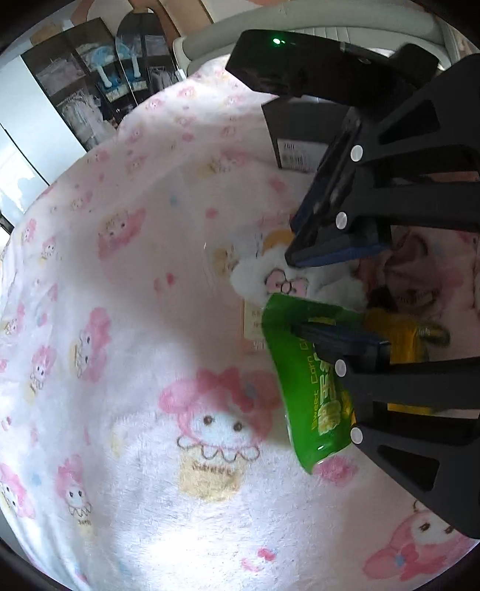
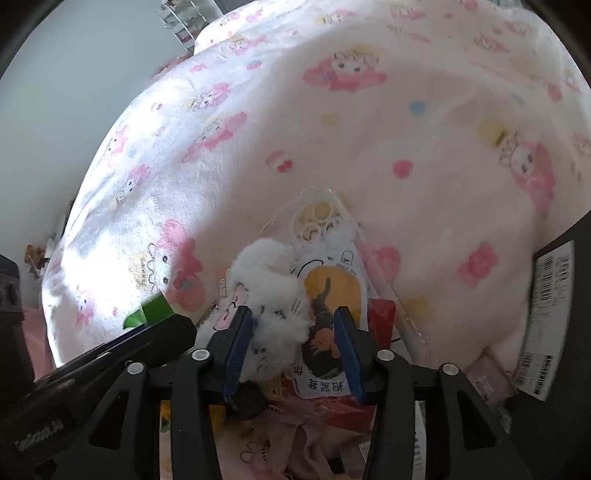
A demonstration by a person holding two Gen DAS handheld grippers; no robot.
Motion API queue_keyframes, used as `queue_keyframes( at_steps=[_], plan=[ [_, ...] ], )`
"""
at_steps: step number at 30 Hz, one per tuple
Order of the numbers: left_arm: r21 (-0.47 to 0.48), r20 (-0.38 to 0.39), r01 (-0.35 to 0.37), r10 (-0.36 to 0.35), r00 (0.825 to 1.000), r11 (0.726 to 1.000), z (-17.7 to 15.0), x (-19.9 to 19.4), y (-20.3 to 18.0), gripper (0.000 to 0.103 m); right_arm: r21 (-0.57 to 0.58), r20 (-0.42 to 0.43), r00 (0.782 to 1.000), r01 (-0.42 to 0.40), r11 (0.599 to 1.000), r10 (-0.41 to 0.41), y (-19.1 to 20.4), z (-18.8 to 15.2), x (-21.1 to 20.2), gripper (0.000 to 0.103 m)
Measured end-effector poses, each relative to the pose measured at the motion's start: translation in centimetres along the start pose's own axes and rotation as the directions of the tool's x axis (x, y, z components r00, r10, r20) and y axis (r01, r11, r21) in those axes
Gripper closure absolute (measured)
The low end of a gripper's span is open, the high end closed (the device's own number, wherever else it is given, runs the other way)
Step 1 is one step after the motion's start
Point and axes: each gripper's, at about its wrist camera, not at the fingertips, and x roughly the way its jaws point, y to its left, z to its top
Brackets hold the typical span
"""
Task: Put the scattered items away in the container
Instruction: 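Close the right gripper on the white plush toy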
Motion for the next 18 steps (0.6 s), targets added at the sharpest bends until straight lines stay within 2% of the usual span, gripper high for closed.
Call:
queue_keyframes(
  at_steps=[2,7,12,14,18],
  plan=[
    [-0.012,-0.001,0.004,-0.004,1.0,1.0,0.1,0.2,0.7,0.07,0.017,0.0,1.0,-0.006,1.0,0.006,-0.4,0.3,0.3,0.053],
    [-0.043,-0.067,0.058,-0.061,0.996,0.997,0.1,1.6,2.0,0.068,0.018,0.009,1.0,-0.019,1.0,0.019,-0.1,0.9,1.1,0.051],
    [-0.03,-0.049,0.071,-0.072,0.996,0.997,-1.4,0.6,2.1,0.068,-0.002,-0.039,0.992,-0.118,0.993,0.118,0.6,1.3,2.2,0.051],
    [-0.02,-0.043,0.041,-0.042,0.998,0.999,-1.6,0.3,2.0,0.069,-0.027,-0.081,0.981,-0.178,0.984,0.176,1.6,0.9,2.9,0.062],
    [-0.037,-0.036,0.067,-0.069,0.997,0.997,-2.3,-0.9,2.8,0.069,-0.062,-0.058,0.979,-0.201,0.978,0.197,2.7,-0.1,1.8,0.066]
  ],
)
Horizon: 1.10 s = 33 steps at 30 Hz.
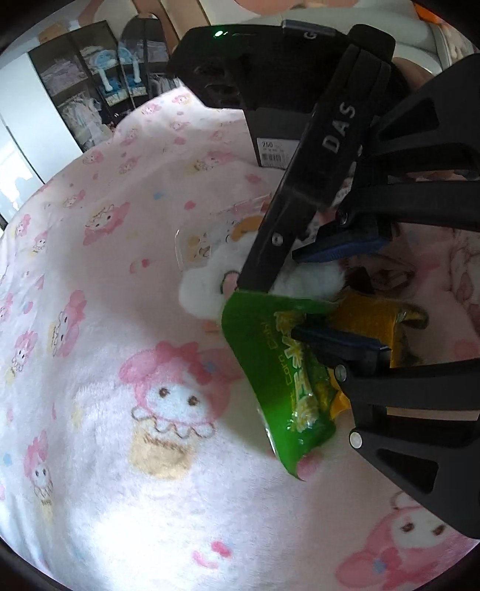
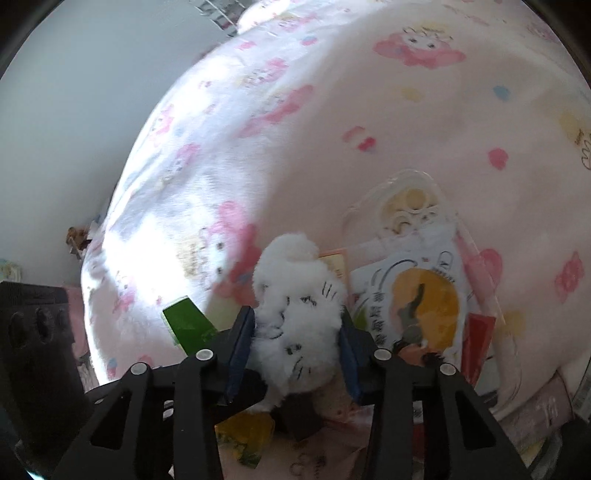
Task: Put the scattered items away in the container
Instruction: 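Close the right gripper on the white plush toy, then lift the white plush with the right gripper and carry it over the box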
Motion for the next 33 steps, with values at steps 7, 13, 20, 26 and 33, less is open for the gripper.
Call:
queue_keyframes(
  at_steps=[7,13,20,26,33],
  plan=[
    [0.093,-0.078,0.046,-0.038,0.996,0.995,-2.3,-0.6,-1.9,0.069,0.022,0.048,0.997,0.058,0.998,-0.059,0.5,-3.4,-4.4,0.071],
    [0.064,-0.116,0.081,-0.073,0.991,0.995,-4.4,-1.3,-1.3,0.069,0.063,0.05,0.983,0.173,0.983,-0.176,-0.3,-7.1,-6.6,0.071],
    [0.086,-0.155,0.055,-0.041,0.987,0.995,-4.5,-0.7,-2.0,0.069,0.142,-0.019,0.995,0.103,0.984,-0.102,-1.9,-8.4,-5.4,0.071],
    [0.072,-0.151,0.122,-0.11,0.982,0.99,-5.0,-1.5,-1.7,0.069,0.237,0.09,0.995,0.027,0.971,-0.05,-2.0,-7.7,-7.6,0.071],
    [0.002,-0.117,0.197,-0.196,0.974,0.98,-5.1,-1.7,-0.5,0.075,0.262,0.08,0.995,-0.076,0.962,0.057,-0.4,-7.0,-6.9,0.071]
  ],
)
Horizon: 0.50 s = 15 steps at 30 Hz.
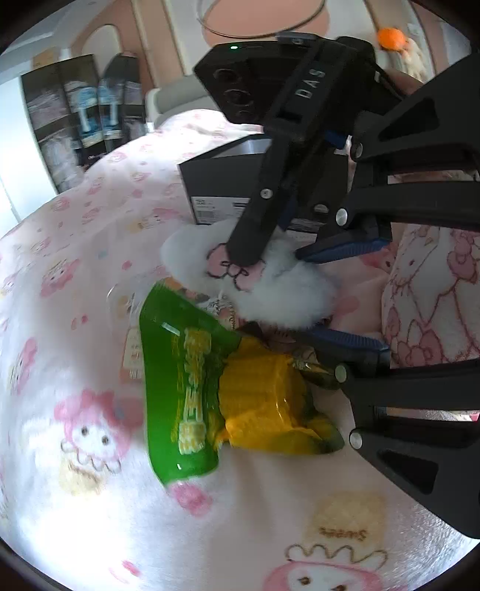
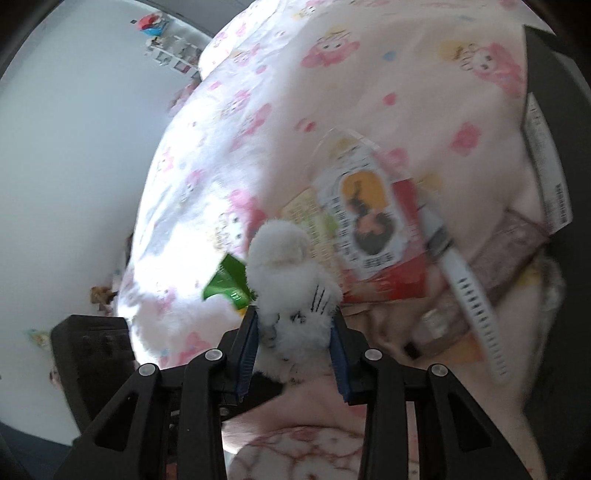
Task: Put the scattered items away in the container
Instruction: 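Lift the white plush with the right gripper and carry it over the box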
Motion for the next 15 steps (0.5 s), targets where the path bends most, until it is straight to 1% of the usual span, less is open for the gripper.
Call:
queue_keyframes(
  at_steps=[1,2,5,7,8,9,11,13,15],
  plan=[
    [-0.015,0.008,0.003,-0.003,1.0,1.0,-0.2,-0.1,0.4,0.081,-0.015,-0.001,1.0,0.008,1.0,-0.008,0.2,-0.2,0.1,0.071],
    [-0.024,0.014,-0.003,0.003,1.0,1.0,-0.3,-0.3,0.8,0.084,-0.026,-0.005,1.0,0.012,1.0,-0.013,0.4,-0.4,0.2,0.071],
    [-0.033,0.017,-0.014,0.015,1.0,0.999,-0.8,-0.5,1.5,0.088,-0.043,-0.047,0.999,0.006,0.999,-0.008,0.5,-0.8,0.9,0.07],
    [-0.041,0.014,-0.041,0.042,0.999,0.998,-1.0,-0.9,2.0,0.089,-0.064,-0.088,0.995,0.034,0.997,-0.039,0.3,-1.2,1.4,0.07],
    [-0.043,0.011,-0.044,0.045,0.999,0.998,-1.0,-1.1,2.3,0.089,-0.079,-0.101,0.993,0.05,0.996,-0.058,0.3,-1.3,1.6,0.07],
    [-0.047,0.009,-0.043,0.043,0.999,0.998,-1.0,-1.4,2.7,0.089,-0.108,-0.114,0.989,0.082,0.991,-0.094,0.2,-1.7,1.5,0.07],
    [-0.063,0.017,-0.05,0.051,0.999,0.997,-1.0,-1.8,3.4,0.089,-0.144,-0.116,0.984,0.121,0.982,-0.138,0.0,-2.1,1.2,0.07],
    [-0.074,0.023,-0.063,0.065,0.998,0.995,-0.7,-1.9,3.9,0.09,-0.156,-0.108,0.983,0.133,0.979,-0.151,-0.2,-2.0,1.3,0.069],
    [-0.071,0.023,-0.077,0.079,0.997,0.994,-0.6,-1.9,4.1,0.089,-0.15,-0.107,0.984,0.124,0.981,-0.141,-0.5,-1.8,1.3,0.069]
  ],
)
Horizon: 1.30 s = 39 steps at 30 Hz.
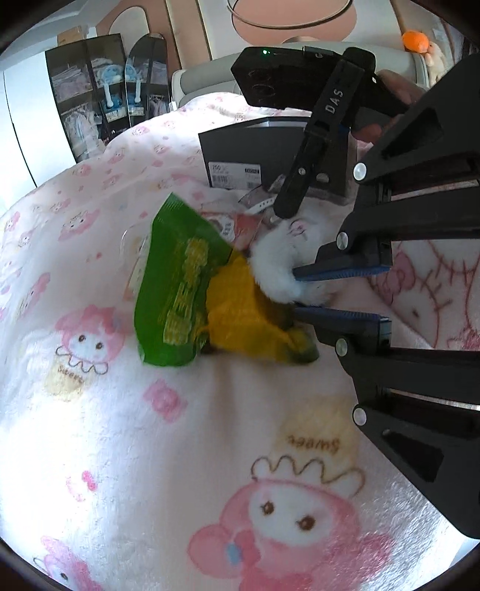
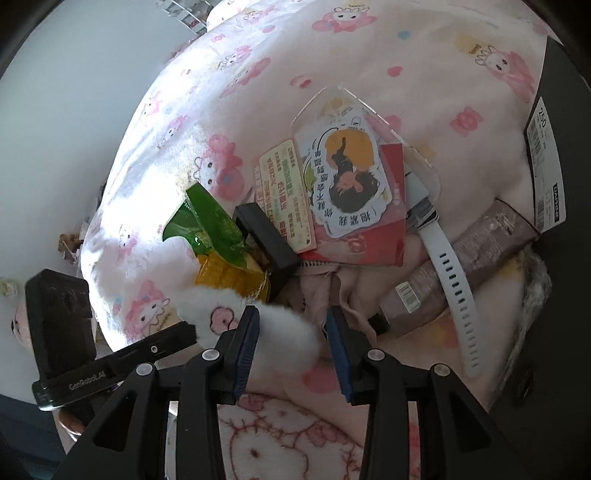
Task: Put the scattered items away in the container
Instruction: 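Lift the white plush with the right gripper and carry it over the box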
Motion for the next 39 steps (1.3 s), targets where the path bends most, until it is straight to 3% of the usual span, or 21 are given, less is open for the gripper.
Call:
queue_keyframes(
  at_steps=[3,4,7,10,13,17,19,21,22,24,27,29,39],
  plan=[
    [0.001,0.01,-0.037,0.037,0.999,0.999,0.2,-0.1,0.1,0.085,-0.011,-0.009,1.0,0.019,1.0,-0.019,0.2,0.6,0.4,0.069],
    [0.002,0.015,-0.031,0.031,0.999,1.0,0.2,-0.1,0.1,0.079,-0.02,-0.02,0.999,0.037,0.999,-0.037,0.2,0.5,0.5,0.066],
    [0.011,0.027,0.01,-0.01,1.0,1.0,0.3,-0.4,0.3,0.067,-0.036,-0.045,0.997,0.057,0.998,-0.059,-0.3,-0.5,0.3,0.062],
    [0.011,0.03,0.024,-0.025,0.999,1.0,0.4,-0.3,0.5,0.066,-0.032,-0.069,0.997,0.027,0.999,-0.029,-0.8,-1.6,-0.2,0.061],
    [0.014,0.01,0.092,-0.092,0.996,0.996,0.4,0.0,0.5,0.063,-0.072,-0.074,0.997,0.0,0.997,-0.005,-0.7,-2.5,-0.9,0.055],
    [0.026,-0.02,0.099,-0.099,0.995,0.995,0.3,1.0,-0.3,0.063,-0.115,-0.121,0.991,0.047,0.992,-0.061,-0.7,-3.0,0.6,0.051],
    [0.023,-0.043,0.117,-0.116,0.992,0.993,0.3,1.7,-0.8,0.063,-0.097,-0.13,0.991,0.015,0.995,-0.028,-0.9,-2.9,1.3,0.051],
    [0.023,-0.074,0.092,-0.09,0.993,0.995,0.4,2.5,-1.1,0.066,-0.076,-0.129,0.991,-0.028,0.997,0.018,-1.0,-2.8,1.7,0.057],
    [0.035,-0.097,0.058,-0.054,0.994,0.998,0.4,3.1,-1.4,0.073,-0.067,-0.13,0.991,-0.045,0.997,0.036,-1.1,-2.8,1.8,0.065],
    [0.046,-0.097,0.042,-0.037,0.995,0.998,0.3,3.3,-1.8,0.075,-0.058,-0.127,0.991,-0.04,0.997,0.033,-1.2,-2.7,1.8,0.068],
    [0.046,-0.088,0.04,-0.036,0.995,0.998,0.1,2.8,-2.2,0.084,-0.054,-0.096,0.995,-0.035,0.998,0.029,-1.4,-2.8,1.0,0.077],
    [0.046,-0.076,0.057,-0.054,0.996,0.997,-0.1,1.9,-2.8,0.085,-0.053,-0.062,0.998,-0.026,0.998,0.023,-1.7,-2.9,-0.3,0.083],
    [0.122,-0.038,0.075,-0.071,0.997,0.99,-2.6,-1.1,-7.4,0.085,-0.065,0.052,0.998,-0.035,0.997,0.039,-1.8,-3.9,-6.5,0.083]
  ],
)
